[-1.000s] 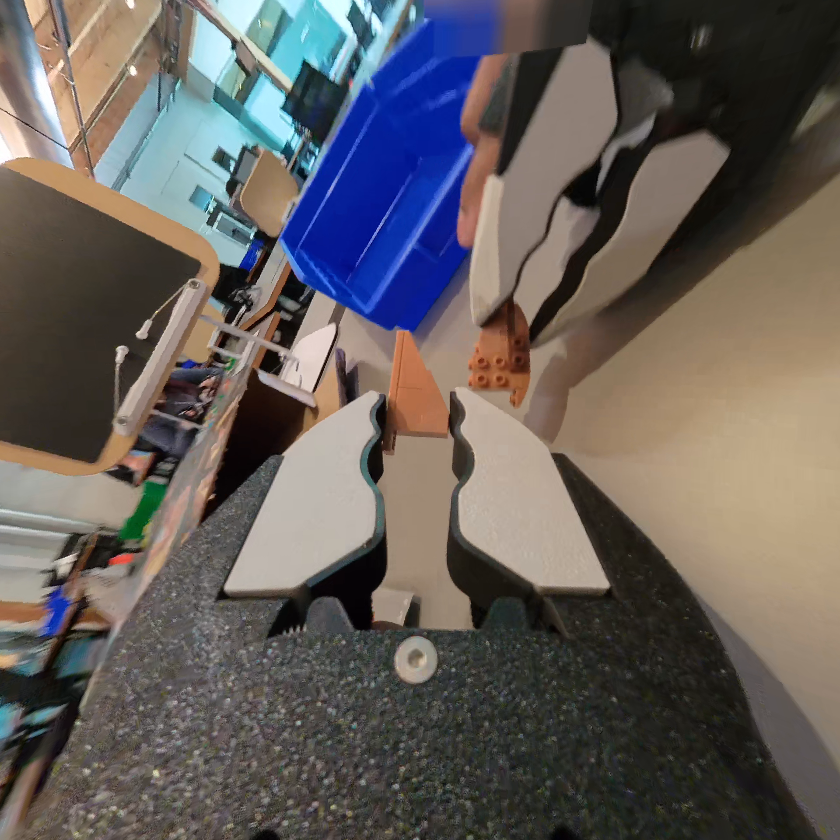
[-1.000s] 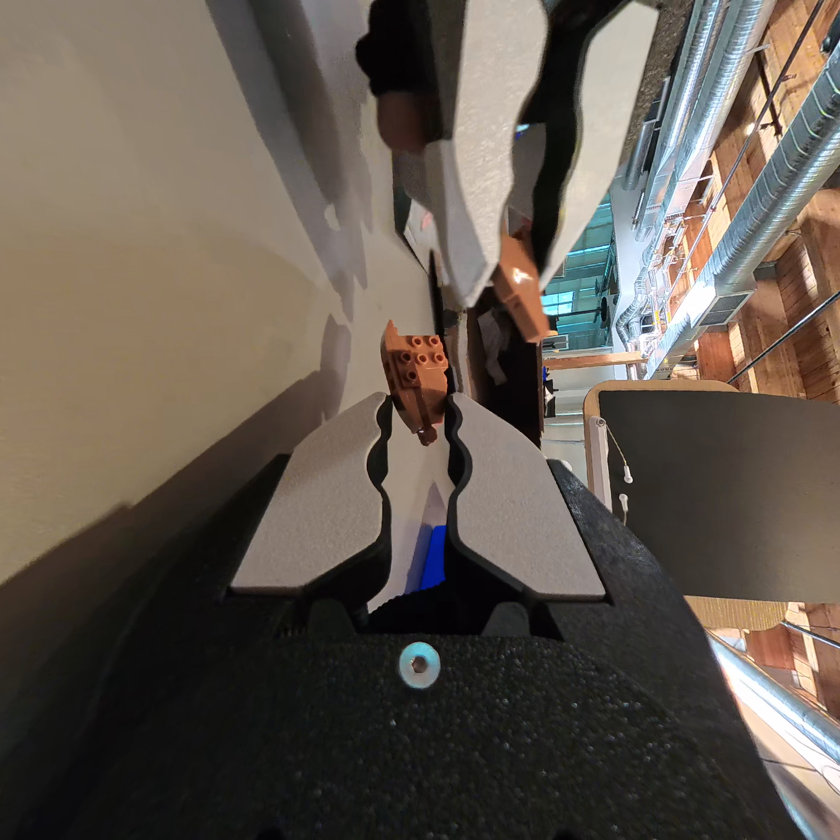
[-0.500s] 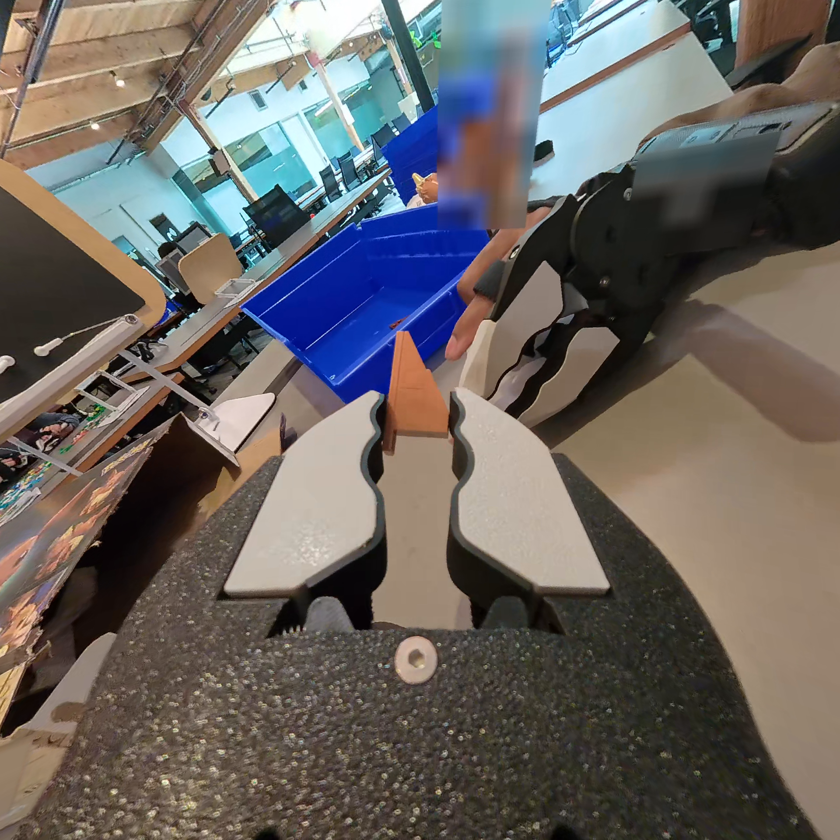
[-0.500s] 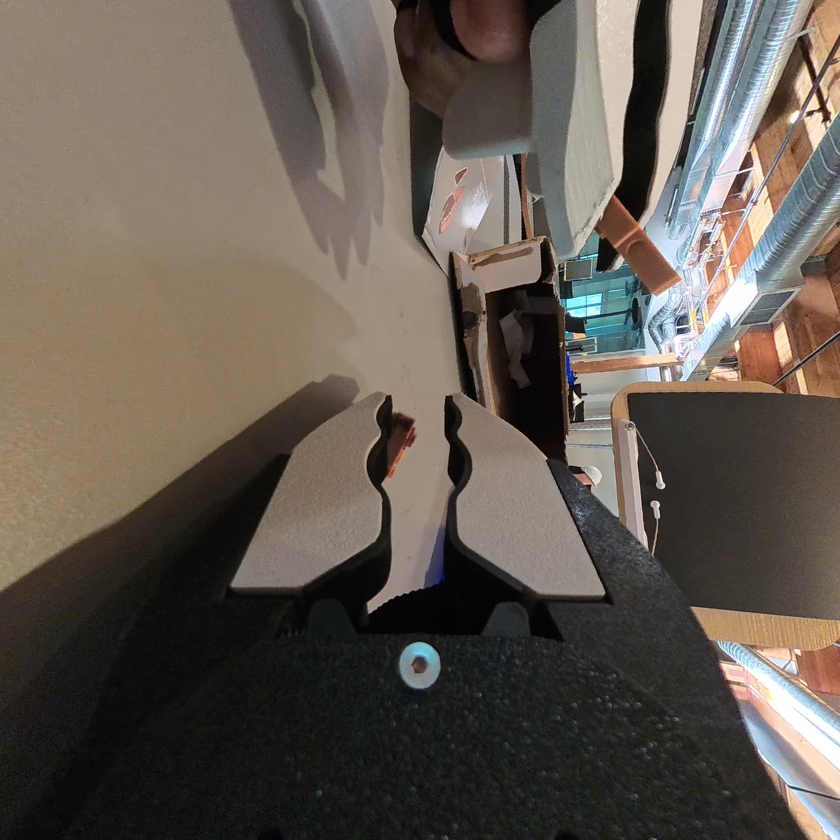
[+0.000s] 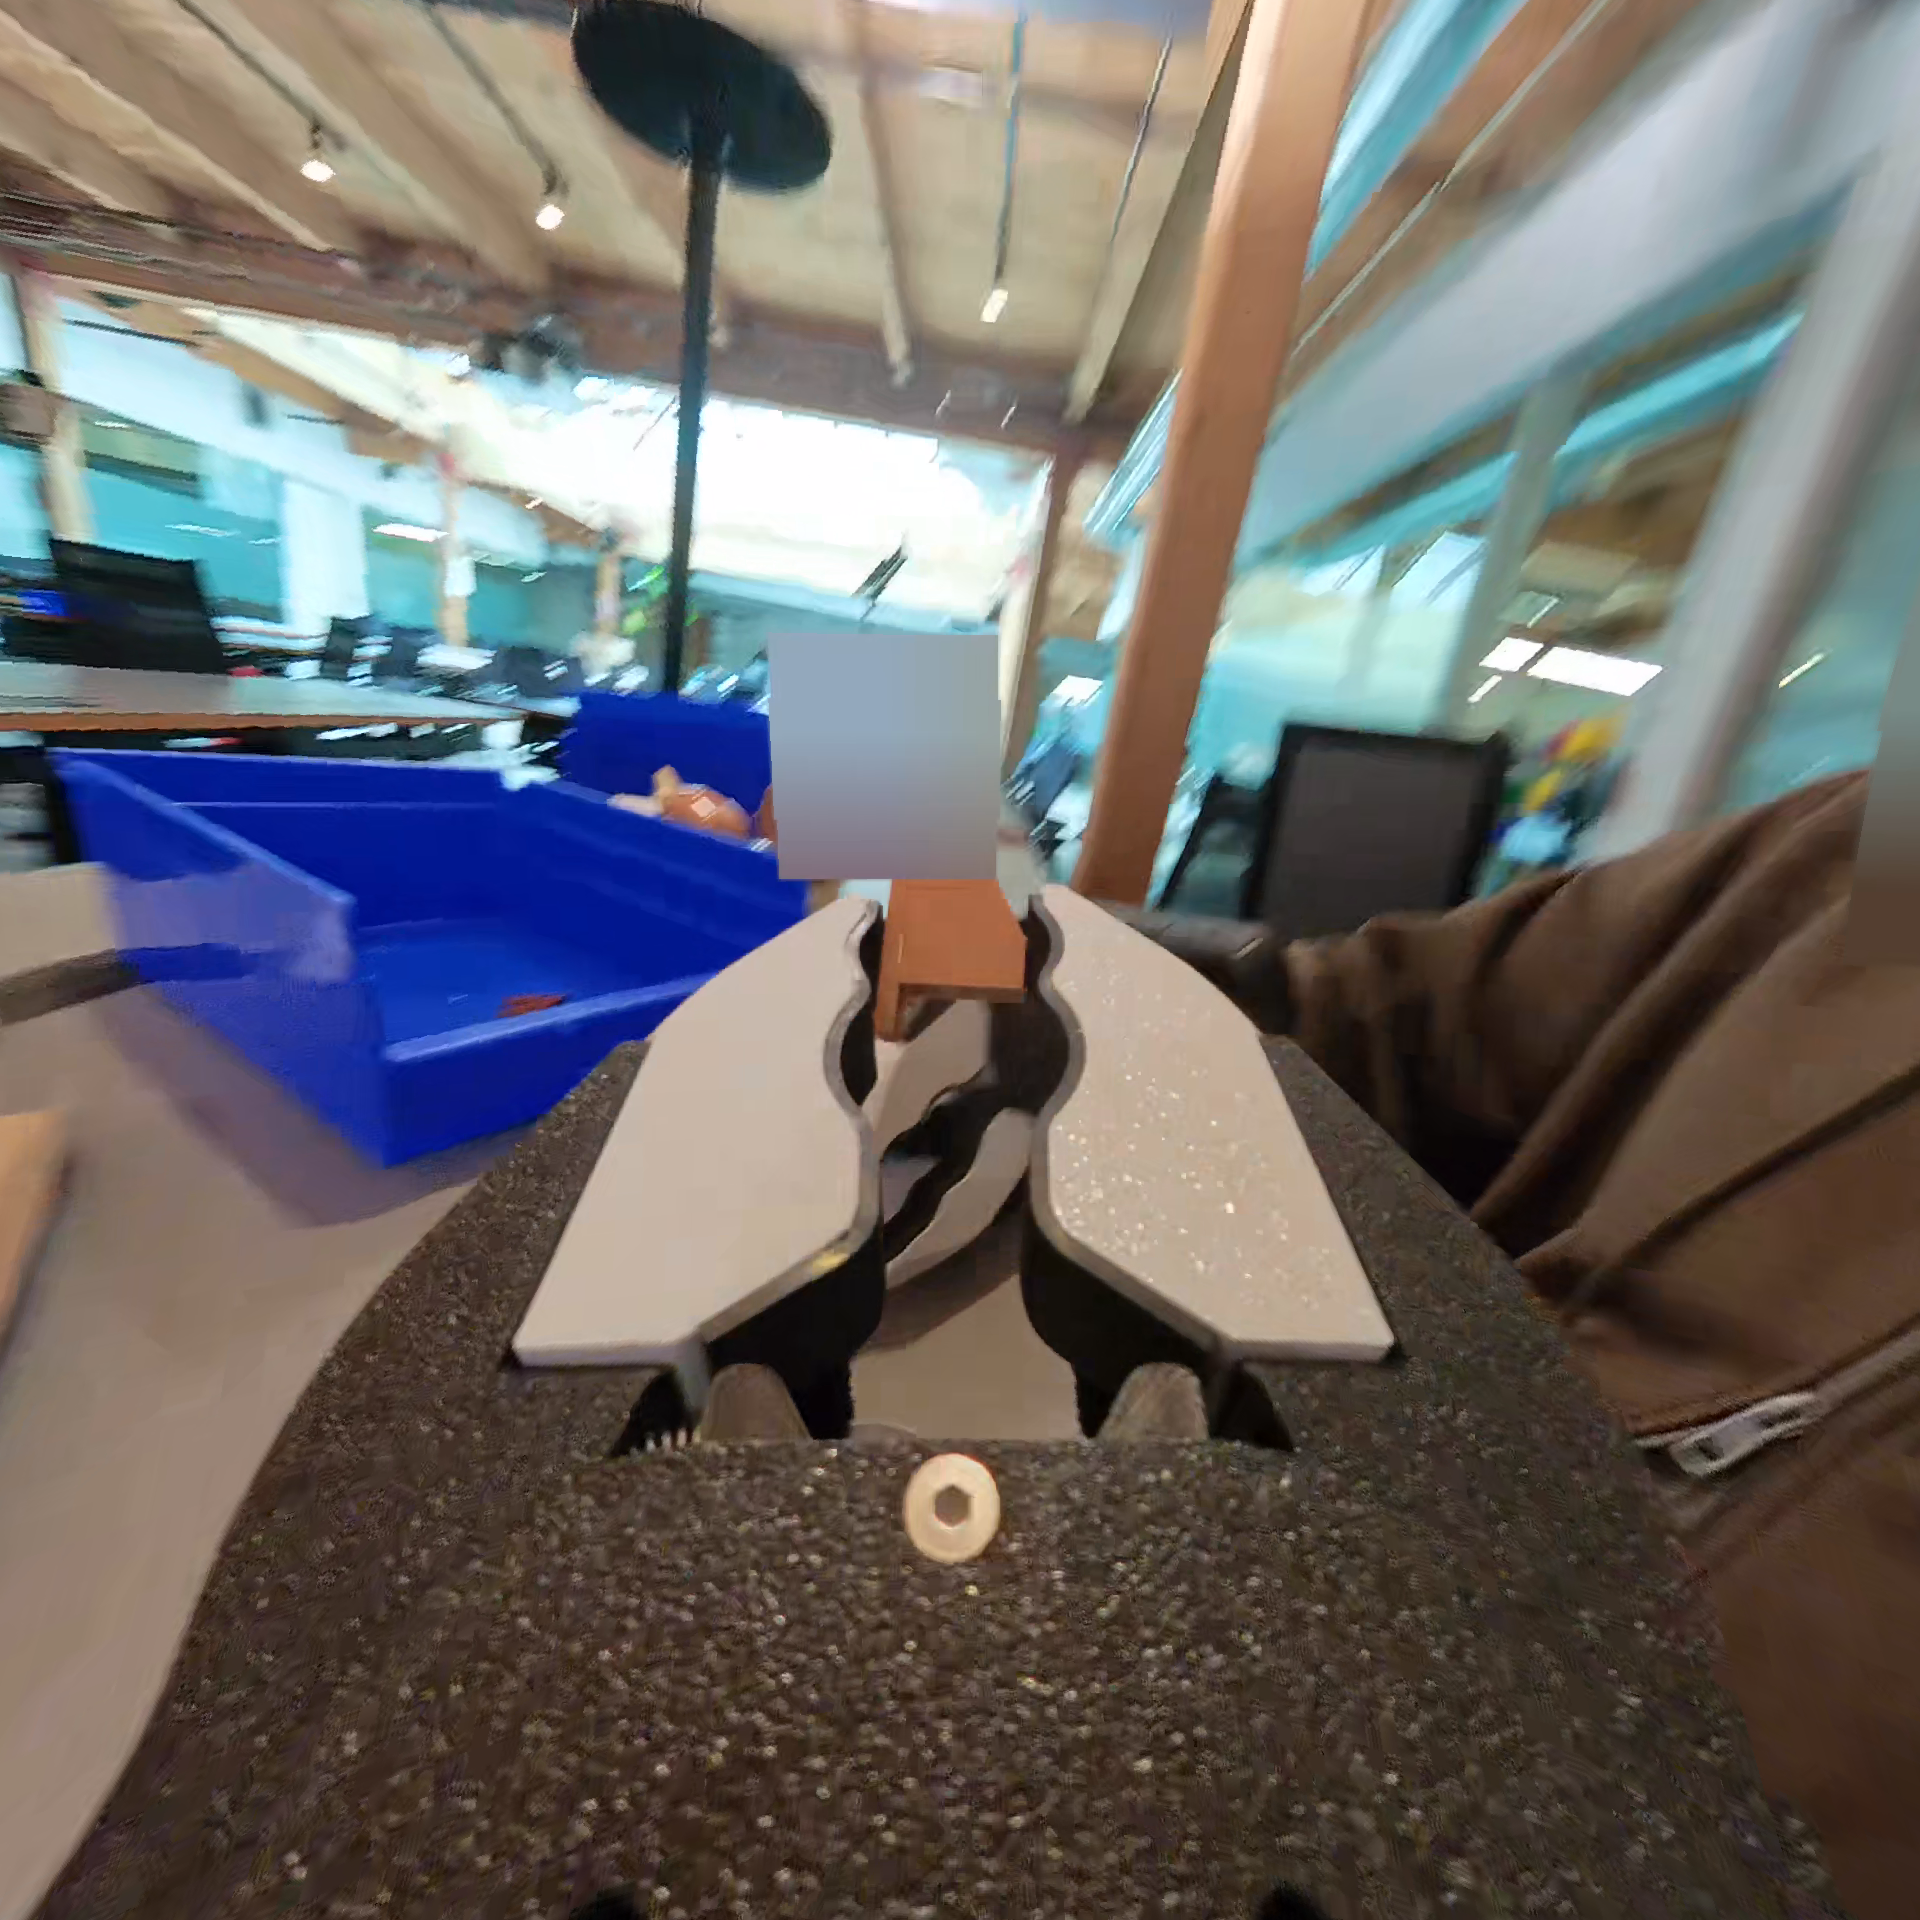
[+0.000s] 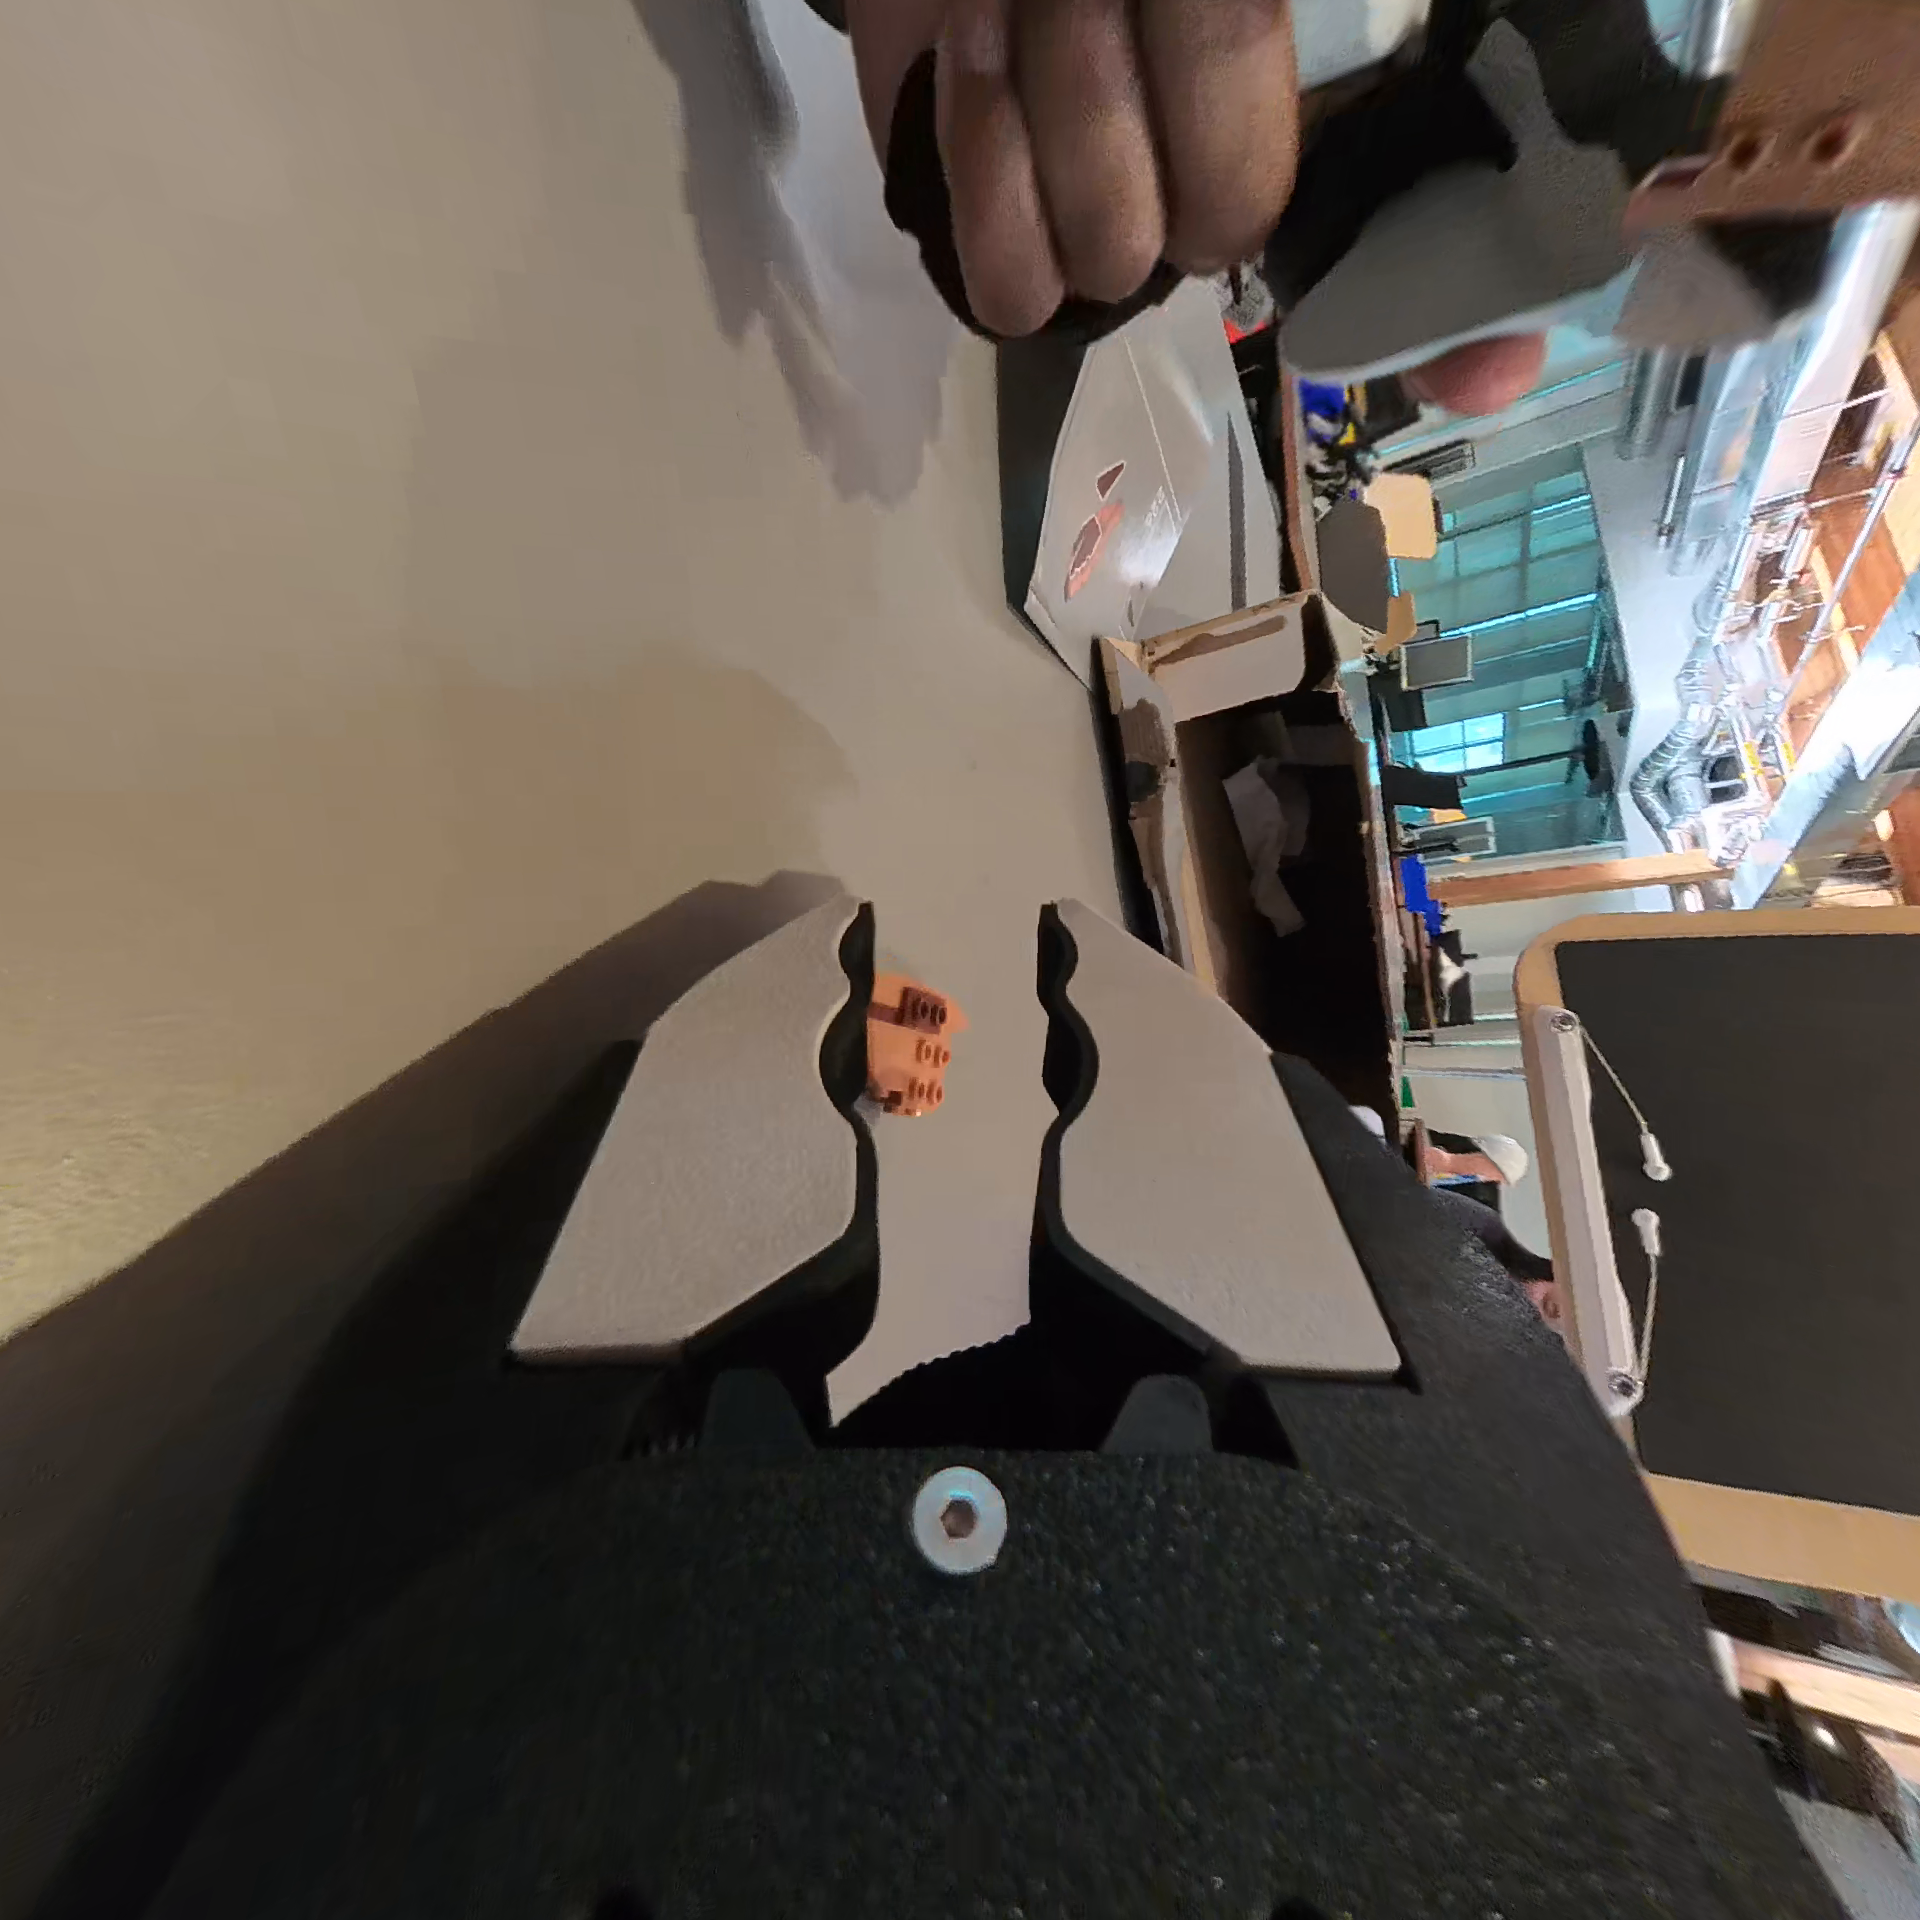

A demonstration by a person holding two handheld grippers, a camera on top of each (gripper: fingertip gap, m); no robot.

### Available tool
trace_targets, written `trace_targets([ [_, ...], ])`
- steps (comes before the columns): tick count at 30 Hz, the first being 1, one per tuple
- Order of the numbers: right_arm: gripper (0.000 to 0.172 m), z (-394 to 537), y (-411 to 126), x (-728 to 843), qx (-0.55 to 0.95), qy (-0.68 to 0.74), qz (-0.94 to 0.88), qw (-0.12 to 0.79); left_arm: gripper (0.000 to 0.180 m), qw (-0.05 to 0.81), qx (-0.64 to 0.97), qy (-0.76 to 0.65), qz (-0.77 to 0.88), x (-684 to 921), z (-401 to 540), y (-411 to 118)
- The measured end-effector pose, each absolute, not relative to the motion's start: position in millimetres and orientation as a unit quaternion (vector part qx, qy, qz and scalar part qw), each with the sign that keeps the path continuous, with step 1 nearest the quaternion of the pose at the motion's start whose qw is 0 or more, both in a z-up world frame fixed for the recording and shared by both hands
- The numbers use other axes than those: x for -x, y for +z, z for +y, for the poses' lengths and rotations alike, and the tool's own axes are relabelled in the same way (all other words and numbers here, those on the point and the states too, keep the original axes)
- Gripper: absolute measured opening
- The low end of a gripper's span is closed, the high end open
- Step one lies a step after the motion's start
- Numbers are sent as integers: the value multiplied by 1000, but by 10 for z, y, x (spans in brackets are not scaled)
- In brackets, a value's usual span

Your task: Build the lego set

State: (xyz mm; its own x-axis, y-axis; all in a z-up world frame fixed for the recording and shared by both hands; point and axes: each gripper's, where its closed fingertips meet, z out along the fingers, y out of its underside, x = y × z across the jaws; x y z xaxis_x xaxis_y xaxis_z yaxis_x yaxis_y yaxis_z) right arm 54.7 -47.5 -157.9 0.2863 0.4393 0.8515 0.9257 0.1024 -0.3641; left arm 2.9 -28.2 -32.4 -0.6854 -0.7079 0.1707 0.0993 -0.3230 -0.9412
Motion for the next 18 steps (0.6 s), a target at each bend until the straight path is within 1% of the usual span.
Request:
trace_targets([
  [2,31,-489,-1561,-534,626,-232,-545,507,26,227,275,-810,466,72,-219,-174],
  [6,31,-490,-1506,-528,625,-229,-539,517,26,191,247,-857,411,203,-131,-1],
  [12,31,-471,-1382,-515,620,-228,-519,542,26,185,243,-859,411,202,-170,-2],
  [18,32,-457,-1110,-431,603,-216,-479,601,26,208,285,-806,475,-3,-345,-246],
])
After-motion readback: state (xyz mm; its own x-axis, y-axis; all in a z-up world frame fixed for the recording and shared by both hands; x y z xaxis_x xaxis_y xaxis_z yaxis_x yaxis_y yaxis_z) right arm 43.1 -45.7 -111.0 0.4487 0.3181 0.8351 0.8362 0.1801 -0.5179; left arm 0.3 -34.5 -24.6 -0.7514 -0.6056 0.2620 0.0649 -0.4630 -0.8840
